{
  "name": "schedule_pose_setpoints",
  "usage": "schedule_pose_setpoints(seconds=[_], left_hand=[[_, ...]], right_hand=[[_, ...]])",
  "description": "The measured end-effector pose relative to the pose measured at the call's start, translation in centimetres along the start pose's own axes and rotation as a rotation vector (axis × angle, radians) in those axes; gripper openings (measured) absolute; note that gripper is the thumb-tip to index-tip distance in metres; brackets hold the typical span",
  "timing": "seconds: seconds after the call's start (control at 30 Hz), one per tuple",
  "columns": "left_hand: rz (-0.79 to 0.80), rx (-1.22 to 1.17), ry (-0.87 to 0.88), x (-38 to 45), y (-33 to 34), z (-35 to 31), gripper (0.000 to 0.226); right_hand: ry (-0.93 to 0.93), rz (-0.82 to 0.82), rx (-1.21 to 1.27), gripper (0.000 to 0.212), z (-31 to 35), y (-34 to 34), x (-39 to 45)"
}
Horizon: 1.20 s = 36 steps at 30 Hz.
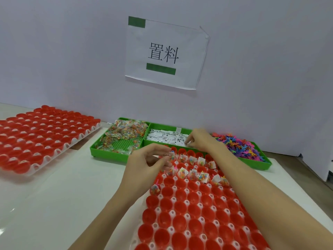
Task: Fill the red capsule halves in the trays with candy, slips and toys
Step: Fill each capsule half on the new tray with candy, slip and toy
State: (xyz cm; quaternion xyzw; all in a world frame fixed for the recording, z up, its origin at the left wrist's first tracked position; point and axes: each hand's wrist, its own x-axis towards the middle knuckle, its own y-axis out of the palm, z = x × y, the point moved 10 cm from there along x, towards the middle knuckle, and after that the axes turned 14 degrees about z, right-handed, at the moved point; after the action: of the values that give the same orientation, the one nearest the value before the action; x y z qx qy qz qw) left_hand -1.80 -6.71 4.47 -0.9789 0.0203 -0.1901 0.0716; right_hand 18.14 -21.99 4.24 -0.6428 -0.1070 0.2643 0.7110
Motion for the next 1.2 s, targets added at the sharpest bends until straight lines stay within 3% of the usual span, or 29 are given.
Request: schedule_pose_setpoints(seconds=[0.27,0.63,0.8,0.9,1.0,1.2], left_hand=[[-0.025,0.023,-0.043,-0.1,-0.4,0.2,0.013],[-0.001,0.039,-0.067,-0.3,0.0,0.1,0.014],[0.008,-0.041,-0.081,-0.6,0.3,-0.1,0.026],[0.014,-0.107,-0.105,-0.8,0.3,-0.3,0.021],[0.054,-0.161,-0.094,-0.9,0.8,-1.0,0.019],[0.16,-0.165,-0.041,-1.5,3.7,-3.1,0.042]], right_hand=[[0.0,-0.053,-0.018,0.006,-0.1,-0.2,0.2],[0.04,-0.179,0.209,0.018,-3.1,-1.3,-2.5],[0.033,-0.286,0.291,0.02,-3.4,-2.0,-4.8],[0.041,-0.384,0.459,0.021,-3.8,-2.9,-7.7],[-0.013,-0.447,0.777,0.016,-4.0,-2.7,-12.4],[-0.108,-0.413,1.016,0.012,-1.4,0.3,-21.8]])
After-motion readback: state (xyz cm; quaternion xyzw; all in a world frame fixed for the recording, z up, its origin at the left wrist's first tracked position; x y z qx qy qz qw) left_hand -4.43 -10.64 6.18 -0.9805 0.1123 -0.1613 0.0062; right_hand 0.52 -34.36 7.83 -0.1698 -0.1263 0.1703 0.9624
